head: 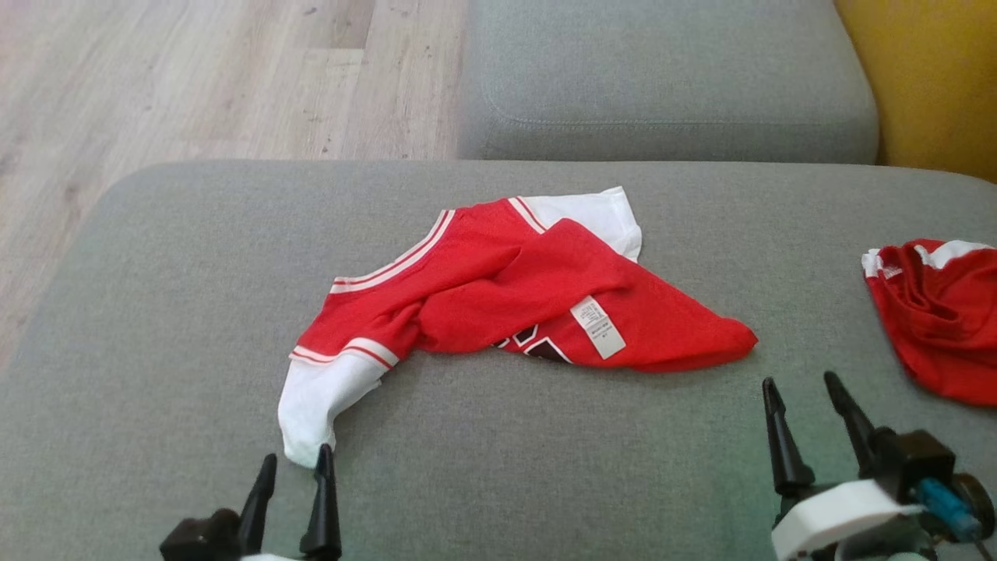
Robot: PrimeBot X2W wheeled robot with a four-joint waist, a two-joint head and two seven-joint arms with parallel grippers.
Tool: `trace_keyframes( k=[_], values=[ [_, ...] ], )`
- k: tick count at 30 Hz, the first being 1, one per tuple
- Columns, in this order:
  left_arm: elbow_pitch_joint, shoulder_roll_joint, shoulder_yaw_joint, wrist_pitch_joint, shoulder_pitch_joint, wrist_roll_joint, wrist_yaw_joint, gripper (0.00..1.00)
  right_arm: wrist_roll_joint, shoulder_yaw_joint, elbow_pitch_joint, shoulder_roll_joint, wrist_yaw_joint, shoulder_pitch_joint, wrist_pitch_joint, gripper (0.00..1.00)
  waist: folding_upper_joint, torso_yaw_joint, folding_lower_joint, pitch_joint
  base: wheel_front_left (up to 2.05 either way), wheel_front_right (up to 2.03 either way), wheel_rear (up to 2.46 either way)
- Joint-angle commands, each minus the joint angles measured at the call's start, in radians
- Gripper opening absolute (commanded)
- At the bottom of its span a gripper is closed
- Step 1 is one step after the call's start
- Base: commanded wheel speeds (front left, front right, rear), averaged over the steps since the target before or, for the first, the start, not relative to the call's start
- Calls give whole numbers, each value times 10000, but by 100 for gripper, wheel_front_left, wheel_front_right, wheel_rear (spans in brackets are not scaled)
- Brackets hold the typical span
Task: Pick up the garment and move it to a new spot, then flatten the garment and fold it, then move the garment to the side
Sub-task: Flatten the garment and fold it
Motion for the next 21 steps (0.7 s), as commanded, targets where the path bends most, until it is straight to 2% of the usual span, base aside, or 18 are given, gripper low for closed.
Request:
trace_keyframes(
  k=[1, 21],
  values=[
    [-314, 26, 273, -97, -426, 116, 95, 100, 123, 267, -274, -60, 65, -230, -139, 100, 0, 5, 1, -35, 0, 0, 0],
    [-106, 27, 118, 81, -580, 185, 305, 100, 228, 491, -168, -60, 65, -339, -238, 100, 0, -14, 1, 28, 0, 0, 0]
  ],
)
